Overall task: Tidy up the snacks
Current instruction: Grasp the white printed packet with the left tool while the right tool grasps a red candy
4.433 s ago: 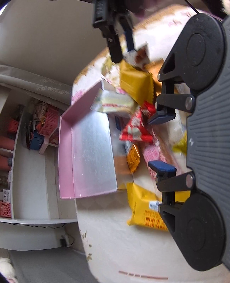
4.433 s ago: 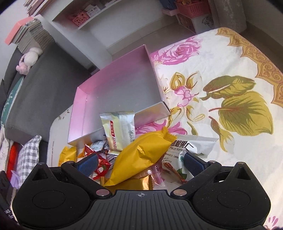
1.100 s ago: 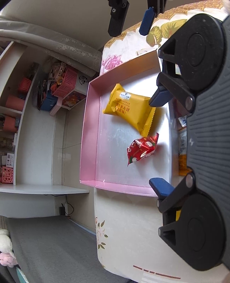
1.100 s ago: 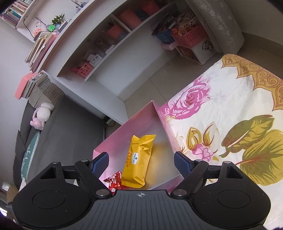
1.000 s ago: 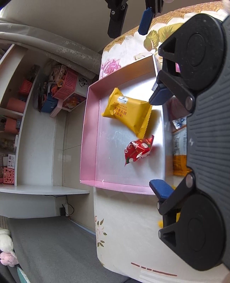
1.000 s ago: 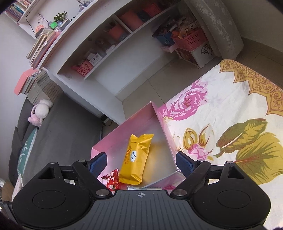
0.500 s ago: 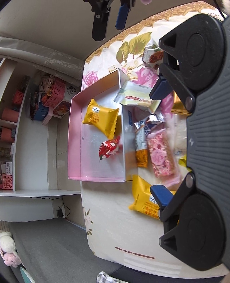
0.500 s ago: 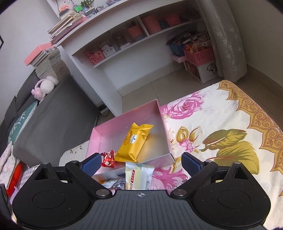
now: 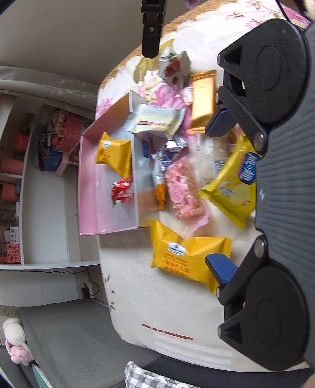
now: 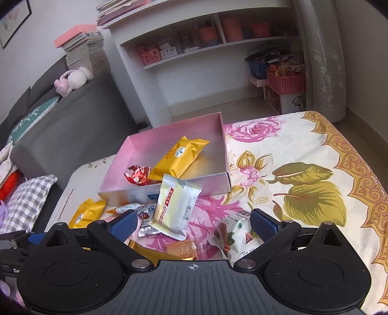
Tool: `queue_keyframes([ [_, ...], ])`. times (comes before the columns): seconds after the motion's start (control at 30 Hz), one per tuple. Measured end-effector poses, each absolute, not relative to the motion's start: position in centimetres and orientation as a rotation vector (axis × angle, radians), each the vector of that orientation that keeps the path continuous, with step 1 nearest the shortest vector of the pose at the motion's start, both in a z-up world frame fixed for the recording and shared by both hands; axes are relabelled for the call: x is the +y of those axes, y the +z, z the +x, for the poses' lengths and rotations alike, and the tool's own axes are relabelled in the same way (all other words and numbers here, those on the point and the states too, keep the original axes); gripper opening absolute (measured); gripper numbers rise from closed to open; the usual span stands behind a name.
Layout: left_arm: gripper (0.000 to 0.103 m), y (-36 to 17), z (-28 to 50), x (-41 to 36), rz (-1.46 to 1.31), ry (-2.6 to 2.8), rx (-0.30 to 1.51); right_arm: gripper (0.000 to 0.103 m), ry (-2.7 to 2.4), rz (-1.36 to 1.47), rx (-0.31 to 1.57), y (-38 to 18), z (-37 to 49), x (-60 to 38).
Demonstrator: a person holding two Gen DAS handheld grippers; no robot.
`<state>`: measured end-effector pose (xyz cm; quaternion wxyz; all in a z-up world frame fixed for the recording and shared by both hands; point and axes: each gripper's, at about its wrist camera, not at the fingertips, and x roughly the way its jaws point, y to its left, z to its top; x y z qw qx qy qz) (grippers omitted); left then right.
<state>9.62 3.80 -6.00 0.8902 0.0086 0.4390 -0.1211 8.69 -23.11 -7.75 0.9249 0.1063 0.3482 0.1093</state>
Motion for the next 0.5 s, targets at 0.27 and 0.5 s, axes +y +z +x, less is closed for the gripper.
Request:
queue_keyframes([
  [0.27, 0.102, -7.7, 6.9, 5.5, 0.103, -0.335, 0.933, 0.101, 0.365, 0.093, 0.730, -9.6, 5.9, -20.9],
  [0.5, 0.101, -8.7, 5.4, 6.6, 0.127, -0.443, 0.937, 0.101, 0.510, 0.027, 0.742, -12.1, 3.9, -18.4],
])
